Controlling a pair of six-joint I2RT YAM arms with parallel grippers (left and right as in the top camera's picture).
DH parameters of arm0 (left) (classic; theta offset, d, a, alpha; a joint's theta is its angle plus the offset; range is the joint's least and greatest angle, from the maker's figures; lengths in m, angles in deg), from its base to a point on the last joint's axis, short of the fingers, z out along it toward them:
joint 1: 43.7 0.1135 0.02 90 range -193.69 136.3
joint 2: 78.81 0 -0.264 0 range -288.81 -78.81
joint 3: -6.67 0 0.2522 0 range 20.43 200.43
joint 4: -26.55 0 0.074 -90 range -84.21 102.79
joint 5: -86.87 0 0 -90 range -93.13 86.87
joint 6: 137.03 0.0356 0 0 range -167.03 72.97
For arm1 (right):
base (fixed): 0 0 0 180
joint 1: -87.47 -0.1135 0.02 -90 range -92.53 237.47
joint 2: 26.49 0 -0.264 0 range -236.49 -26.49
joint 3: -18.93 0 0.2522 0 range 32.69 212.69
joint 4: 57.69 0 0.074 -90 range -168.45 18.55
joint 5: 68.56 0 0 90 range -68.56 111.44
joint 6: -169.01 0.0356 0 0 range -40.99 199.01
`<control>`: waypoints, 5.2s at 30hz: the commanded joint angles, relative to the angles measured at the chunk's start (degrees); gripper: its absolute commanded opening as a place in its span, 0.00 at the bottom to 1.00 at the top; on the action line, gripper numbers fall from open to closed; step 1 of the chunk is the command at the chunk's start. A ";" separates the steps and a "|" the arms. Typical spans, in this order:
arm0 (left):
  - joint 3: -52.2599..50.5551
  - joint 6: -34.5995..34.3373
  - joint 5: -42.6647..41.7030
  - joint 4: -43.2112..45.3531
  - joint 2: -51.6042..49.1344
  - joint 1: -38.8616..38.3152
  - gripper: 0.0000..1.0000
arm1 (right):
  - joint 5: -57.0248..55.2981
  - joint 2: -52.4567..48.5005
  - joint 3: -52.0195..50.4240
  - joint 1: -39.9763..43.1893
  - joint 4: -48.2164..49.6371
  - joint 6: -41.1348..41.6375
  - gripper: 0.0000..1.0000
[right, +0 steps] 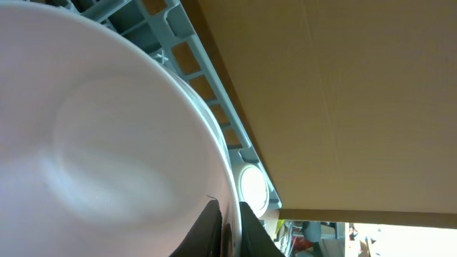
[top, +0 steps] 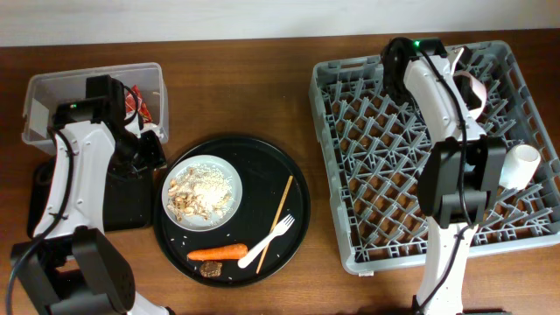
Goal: Sort waste into correct bins and load items into the dishwasher rack
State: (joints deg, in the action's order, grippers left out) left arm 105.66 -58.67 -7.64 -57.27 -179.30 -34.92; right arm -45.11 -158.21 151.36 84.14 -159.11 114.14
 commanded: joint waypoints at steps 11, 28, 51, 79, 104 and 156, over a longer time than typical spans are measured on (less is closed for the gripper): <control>0.09 -0.57 -0.83 0.11 1.42 0.13 0.54 | 8.63 2.14 -1.38 -7.56 -1.11 0.33 0.10; 0.09 -0.55 -0.85 0.02 1.40 0.11 0.55 | 41.57 27.63 -1.36 -3.41 -5.05 -7.58 0.99; -2.69 -9.60 0.85 5.42 -11.41 -29.24 0.56 | 75.36 38.69 -29.79 10.38 -3.91 -34.25 0.99; 11.26 -11.91 16.61 -7.50 -20.79 -33.57 0.01 | 76.39 38.80 -29.90 10.49 -3.32 -34.27 0.99; 18.16 5.27 -0.79 -8.87 -10.47 -1.90 0.00 | 75.93 38.80 -29.90 10.49 -2.89 -34.29 0.99; 14.58 21.77 -26.56 -13.22 -3.52 -4.59 0.00 | 75.08 38.80 -29.90 10.49 -2.27 -34.27 0.99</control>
State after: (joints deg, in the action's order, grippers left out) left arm 122.36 -21.16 -55.16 -76.46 -183.32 -29.32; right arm 30.35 -120.29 121.64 94.52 -161.34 80.07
